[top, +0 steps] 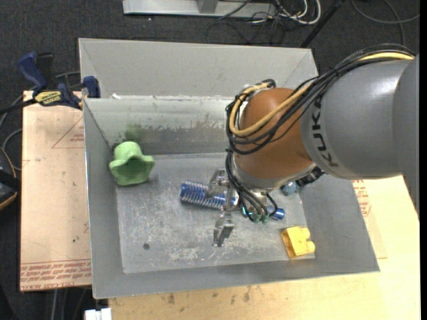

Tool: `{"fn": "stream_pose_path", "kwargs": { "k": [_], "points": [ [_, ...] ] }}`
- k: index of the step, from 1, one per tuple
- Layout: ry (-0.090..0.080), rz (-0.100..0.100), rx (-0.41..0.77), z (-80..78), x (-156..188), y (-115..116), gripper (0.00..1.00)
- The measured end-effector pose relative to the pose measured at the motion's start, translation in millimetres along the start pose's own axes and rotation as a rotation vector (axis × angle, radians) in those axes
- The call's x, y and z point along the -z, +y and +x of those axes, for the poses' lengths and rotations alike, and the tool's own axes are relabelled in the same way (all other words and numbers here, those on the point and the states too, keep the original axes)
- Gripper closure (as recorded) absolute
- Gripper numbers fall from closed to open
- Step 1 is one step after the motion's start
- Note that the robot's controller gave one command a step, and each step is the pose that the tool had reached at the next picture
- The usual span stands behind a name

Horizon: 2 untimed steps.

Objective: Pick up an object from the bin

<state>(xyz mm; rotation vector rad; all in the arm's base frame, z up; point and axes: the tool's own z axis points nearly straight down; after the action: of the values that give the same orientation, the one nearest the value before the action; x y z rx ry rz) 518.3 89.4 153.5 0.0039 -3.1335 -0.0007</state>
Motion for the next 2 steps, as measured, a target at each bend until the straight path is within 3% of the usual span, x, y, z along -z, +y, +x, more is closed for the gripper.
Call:
{"fn": "stream_pose_path", "kwargs": {
  "k": [1, 2],
  "points": [
    [-0.009, 0.001, 0.176, -66.7, -65.0, -28.2, 0.0],
    [-0.011, -0.001, 0.177, -67.3, -63.1, -26.7, 1.0]
  ]
}}
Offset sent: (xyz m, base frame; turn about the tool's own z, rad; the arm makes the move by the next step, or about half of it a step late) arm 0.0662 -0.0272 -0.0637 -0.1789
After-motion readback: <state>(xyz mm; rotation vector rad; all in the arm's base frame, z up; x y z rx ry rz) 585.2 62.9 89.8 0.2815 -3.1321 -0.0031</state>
